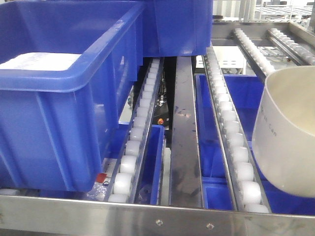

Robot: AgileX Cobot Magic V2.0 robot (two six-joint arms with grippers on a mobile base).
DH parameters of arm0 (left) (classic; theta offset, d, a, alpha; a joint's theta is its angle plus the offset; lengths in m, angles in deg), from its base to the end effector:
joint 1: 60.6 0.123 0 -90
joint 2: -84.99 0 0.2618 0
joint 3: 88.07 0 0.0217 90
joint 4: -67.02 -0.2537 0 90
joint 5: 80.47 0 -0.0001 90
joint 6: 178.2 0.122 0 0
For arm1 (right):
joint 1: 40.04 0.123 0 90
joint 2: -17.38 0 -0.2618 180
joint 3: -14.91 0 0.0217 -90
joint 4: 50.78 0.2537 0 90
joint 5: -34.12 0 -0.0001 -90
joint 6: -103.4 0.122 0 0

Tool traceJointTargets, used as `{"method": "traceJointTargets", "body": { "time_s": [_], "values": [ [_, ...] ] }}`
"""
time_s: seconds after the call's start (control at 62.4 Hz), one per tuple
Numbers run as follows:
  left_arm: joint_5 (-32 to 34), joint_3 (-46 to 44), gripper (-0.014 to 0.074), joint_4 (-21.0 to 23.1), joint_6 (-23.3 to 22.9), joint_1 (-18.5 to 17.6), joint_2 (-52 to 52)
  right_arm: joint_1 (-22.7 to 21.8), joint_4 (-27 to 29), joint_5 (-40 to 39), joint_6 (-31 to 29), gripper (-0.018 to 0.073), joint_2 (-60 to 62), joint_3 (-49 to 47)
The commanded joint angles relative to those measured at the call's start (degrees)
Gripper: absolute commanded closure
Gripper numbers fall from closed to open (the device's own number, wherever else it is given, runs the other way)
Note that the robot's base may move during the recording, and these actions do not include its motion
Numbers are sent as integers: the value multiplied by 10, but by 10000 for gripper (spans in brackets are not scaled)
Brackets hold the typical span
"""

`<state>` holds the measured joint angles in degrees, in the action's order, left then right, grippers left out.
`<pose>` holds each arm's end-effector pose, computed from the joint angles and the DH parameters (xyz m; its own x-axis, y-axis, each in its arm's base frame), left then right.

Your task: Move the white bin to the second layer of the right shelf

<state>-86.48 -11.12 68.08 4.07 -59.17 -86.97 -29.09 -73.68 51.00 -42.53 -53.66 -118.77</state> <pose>0.1136 0.0026 0.2012 -0.0179 0.0208 -0.9996 -0.0226 0.9995 0.0212 0.2371 0.0318 0.1906 -0.6770 0.0805 -0.7316 0.0346 0.9964 0.0775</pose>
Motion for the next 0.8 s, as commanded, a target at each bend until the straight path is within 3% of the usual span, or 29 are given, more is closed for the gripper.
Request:
{"method": "traceJointTargets", "body": {
  "time_s": [0.0, 0.064, 0.224, 0.305, 0.481, 0.625, 0.785],
  "values": [
    [48, 17, 512, 4, -3, 0, -11, -5, -9, -42, 1, 498, 8, -17],
    [48, 17, 512, 4, -3, 0, -11, -5, -9, -41, 1, 473, 8, -17],
    [48, 17, 512, 4, -3, 0, -11, -5, -3, -44, 1, 245, 8, -17],
    [48, 17, 512, 4, -3, 0, -11, -5, 9, -48, 1, 186, 11, -17],
    [48, 17, 512, 4, -3, 0, -11, -5, 63, -53, -64, 187, 62, -17],
    [48, 17, 512, 4, -3, 0, -11, -5, 141, -27, -218, 199, 121, -17],
    [48, 17, 512, 4, -3, 0, -11, -5, 213, -32, -347, 377, 181, -4]
  ]
}}
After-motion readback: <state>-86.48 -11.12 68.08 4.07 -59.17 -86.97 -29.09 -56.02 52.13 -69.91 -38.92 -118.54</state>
